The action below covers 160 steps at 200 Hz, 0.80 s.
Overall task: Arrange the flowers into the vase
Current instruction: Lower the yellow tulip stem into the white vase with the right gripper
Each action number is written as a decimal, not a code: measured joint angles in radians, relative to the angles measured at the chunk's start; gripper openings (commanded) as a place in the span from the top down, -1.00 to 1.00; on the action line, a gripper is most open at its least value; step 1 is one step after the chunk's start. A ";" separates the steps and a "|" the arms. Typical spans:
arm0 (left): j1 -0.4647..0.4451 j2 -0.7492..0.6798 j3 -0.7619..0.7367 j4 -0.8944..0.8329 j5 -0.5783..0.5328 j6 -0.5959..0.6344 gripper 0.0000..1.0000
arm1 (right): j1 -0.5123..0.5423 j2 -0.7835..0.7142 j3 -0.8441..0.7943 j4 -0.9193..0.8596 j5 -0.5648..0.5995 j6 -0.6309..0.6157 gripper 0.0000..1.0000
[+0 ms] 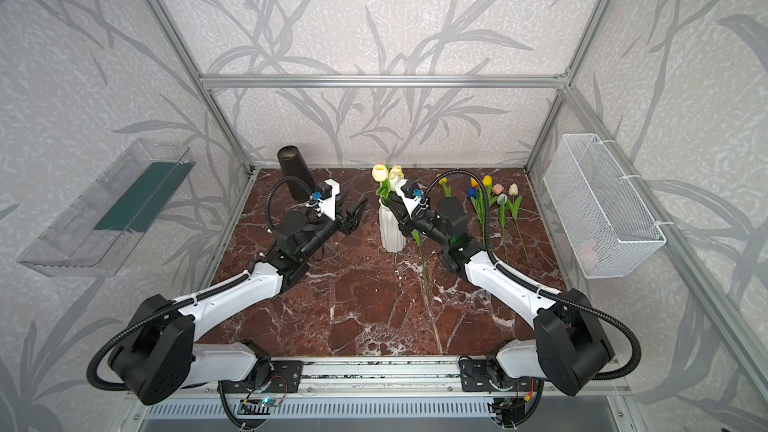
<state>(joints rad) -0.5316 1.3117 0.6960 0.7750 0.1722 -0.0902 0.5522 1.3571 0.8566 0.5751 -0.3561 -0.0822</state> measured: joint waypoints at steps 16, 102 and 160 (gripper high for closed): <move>0.000 -0.013 -0.026 0.000 -0.007 -0.001 -0.28 | 0.005 0.000 0.012 -0.004 -0.012 0.003 0.57; 0.000 -0.016 -0.070 0.013 -0.018 -0.016 -0.30 | 0.013 0.020 0.095 -0.050 -0.001 0.001 1.00; 0.000 -0.016 -0.085 0.024 -0.018 -0.016 -0.31 | 0.018 0.019 0.115 -0.166 0.077 -0.048 1.00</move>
<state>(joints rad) -0.5316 1.2957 0.6106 0.7986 0.1543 -0.1059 0.5697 1.3762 0.9714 0.4091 -0.2794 -0.1307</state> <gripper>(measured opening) 0.655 0.053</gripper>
